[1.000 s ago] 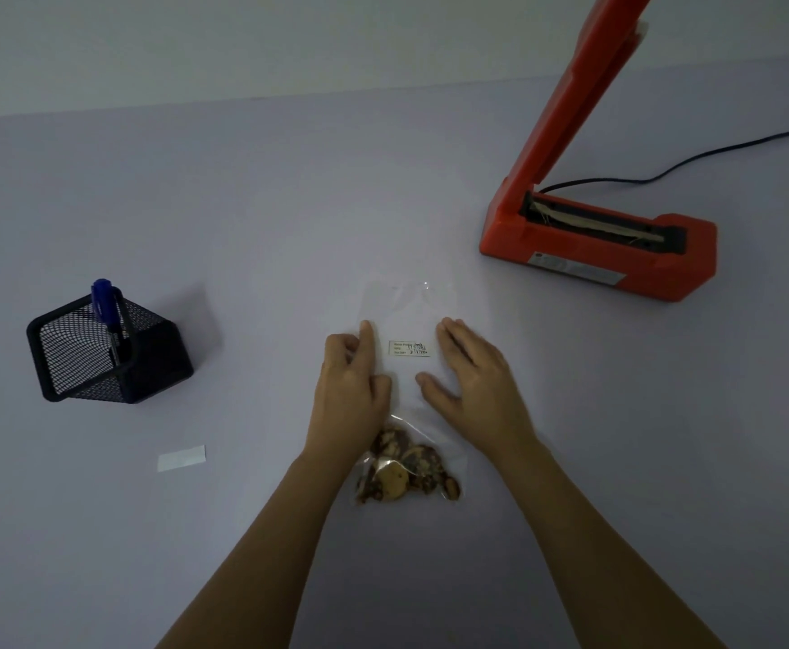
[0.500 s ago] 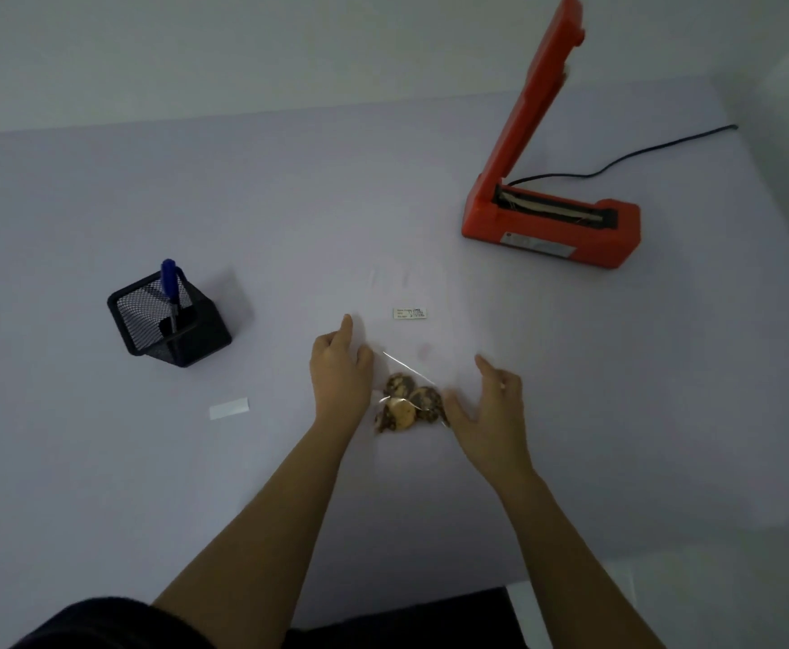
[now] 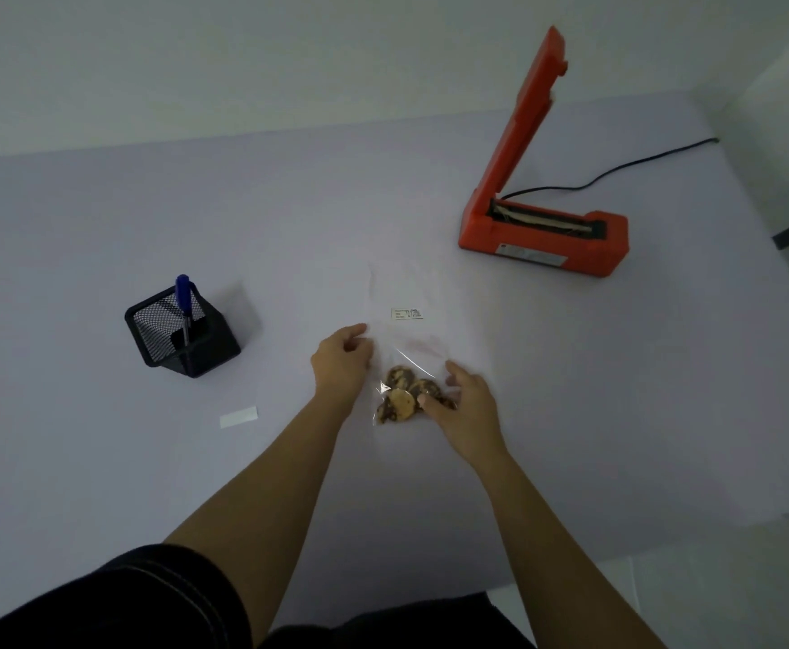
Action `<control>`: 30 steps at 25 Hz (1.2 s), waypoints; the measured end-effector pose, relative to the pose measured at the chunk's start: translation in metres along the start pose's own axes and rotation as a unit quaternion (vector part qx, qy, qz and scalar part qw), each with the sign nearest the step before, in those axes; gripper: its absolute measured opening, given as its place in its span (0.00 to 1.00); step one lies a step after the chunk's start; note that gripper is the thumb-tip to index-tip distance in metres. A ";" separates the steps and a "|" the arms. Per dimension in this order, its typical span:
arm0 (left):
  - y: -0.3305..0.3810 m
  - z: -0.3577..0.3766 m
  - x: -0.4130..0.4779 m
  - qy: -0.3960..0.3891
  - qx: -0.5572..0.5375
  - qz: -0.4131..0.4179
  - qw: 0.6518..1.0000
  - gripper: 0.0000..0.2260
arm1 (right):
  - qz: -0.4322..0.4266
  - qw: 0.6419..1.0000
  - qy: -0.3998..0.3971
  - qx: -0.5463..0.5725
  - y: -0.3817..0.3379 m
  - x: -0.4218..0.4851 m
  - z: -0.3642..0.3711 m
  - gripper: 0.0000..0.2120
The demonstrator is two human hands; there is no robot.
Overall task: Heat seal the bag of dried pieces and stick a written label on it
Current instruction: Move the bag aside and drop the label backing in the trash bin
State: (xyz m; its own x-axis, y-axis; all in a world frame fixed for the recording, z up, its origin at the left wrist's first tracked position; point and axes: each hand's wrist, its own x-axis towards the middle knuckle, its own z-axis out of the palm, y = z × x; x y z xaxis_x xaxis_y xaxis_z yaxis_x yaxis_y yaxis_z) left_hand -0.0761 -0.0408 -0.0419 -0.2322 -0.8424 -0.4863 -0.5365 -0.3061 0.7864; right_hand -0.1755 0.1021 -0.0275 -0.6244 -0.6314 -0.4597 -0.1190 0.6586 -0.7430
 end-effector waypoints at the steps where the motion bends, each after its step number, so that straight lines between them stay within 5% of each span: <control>1: 0.005 -0.001 0.005 0.006 -0.023 -0.006 1.000 0.14 | -0.005 1.000 -0.003 0.003 -0.004 0.006 -0.001 0.30; 14: 0.106 -0.045 0.168 0.112 -0.076 0.007 0.991 0.14 | -0.101 0.993 -0.049 0.021 -0.135 0.178 0.023 0.30; 30: 0.109 -0.042 0.233 0.126 0.043 0.034 0.990 0.17 | -0.141 0.988 -0.020 -0.052 -0.144 0.242 0.047 0.31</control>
State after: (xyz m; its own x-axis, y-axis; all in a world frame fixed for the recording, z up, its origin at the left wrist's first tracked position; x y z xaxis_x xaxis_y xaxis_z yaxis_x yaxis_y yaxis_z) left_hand -0.1549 -0.2888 -0.0534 -0.0658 -0.9474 -0.3133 -0.5957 -0.2146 0.7740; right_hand -0.2731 -0.1648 -0.0542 -0.5246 -0.8099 -0.2623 -0.3636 0.4918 -0.7912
